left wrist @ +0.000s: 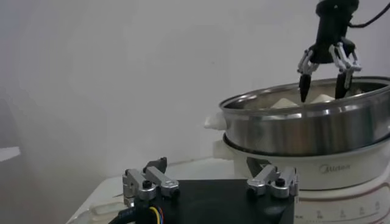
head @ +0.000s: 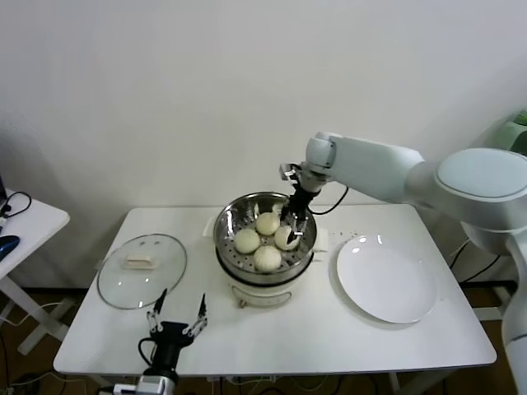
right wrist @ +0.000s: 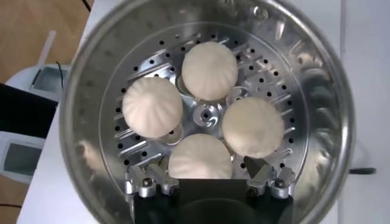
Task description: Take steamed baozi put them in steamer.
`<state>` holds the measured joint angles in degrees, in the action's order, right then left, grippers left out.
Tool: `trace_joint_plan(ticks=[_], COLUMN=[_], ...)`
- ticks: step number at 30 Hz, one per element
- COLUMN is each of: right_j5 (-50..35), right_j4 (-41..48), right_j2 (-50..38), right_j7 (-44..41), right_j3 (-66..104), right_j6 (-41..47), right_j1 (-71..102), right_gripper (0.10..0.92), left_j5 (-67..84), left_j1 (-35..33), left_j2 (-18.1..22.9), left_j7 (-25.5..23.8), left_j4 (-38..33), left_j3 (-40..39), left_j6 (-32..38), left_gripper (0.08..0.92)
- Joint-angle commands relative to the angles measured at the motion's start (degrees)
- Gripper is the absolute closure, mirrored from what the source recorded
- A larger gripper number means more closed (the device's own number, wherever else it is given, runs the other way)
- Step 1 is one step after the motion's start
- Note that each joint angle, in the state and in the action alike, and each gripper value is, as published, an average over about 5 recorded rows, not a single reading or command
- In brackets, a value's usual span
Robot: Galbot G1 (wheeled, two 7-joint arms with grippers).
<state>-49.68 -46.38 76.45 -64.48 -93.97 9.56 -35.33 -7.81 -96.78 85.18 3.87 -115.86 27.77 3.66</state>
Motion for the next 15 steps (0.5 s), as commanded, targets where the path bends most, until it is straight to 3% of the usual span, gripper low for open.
trace_joint_plan(ticks=[1,15], right_j5=[-5.11,3.77], right_j4=[-7.42,-31.77], right_j2=[-6.84,-35.95], right_j7=[0.32,15.82], right_j3=[1.01,15.51], right_j6=[1.23,5.18], right_j1=[-8.89,-6.63], right_gripper=[0.203,0.203], left_j5=[1.19,3.78], left_j1=[0.04,2.32], left_j2=[-0.34,-0.72], left_j7=[-0.13,-0.18], left_j4=[0.45,2.2], left_j3=[0.36,4.13], left_j6=[0.3,0.89], left_gripper=[0.177,0.177])
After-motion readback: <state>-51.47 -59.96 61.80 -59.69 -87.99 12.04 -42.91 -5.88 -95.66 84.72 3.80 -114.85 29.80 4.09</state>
